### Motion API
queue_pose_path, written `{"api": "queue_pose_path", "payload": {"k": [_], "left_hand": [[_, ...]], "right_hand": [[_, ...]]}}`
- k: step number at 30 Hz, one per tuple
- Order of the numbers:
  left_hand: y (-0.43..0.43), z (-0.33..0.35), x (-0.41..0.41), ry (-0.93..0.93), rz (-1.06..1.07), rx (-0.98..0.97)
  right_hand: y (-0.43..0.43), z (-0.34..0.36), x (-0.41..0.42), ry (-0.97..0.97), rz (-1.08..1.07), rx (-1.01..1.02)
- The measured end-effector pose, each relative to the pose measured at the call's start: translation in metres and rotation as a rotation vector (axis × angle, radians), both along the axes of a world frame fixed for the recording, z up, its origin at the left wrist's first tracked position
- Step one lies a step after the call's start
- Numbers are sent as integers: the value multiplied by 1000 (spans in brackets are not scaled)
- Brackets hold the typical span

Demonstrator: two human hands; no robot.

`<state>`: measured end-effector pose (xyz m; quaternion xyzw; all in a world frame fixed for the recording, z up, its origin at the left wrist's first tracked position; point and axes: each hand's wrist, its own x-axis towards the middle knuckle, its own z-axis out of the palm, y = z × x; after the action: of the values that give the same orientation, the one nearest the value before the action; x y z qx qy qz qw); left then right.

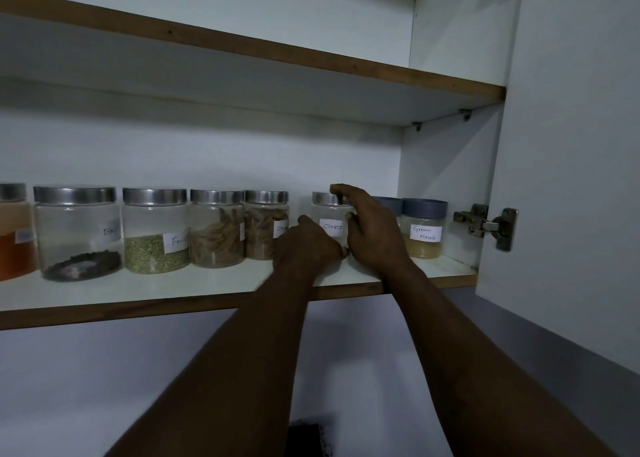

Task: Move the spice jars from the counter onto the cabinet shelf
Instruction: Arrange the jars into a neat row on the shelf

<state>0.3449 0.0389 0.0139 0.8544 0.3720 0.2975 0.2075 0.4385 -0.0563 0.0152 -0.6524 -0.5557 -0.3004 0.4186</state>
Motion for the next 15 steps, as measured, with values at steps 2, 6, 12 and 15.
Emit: {"api": "queue_pose_path", "payload": {"k": [2,6,12,15], "left_hand": [[-1,-1,0,-6,0,43],[-2,-3,-1,-19,-24,83],[-4,-3,-5,-23,-48,102],[-6,-3,-8,-38,-53,88]], "right_hand": [[-1,0,-1,2,-11,18],[-4,1,-2,23,-17,50],[-5,1,-3,33,-47,63],[-4,1,-3,32,-54,83]]}}
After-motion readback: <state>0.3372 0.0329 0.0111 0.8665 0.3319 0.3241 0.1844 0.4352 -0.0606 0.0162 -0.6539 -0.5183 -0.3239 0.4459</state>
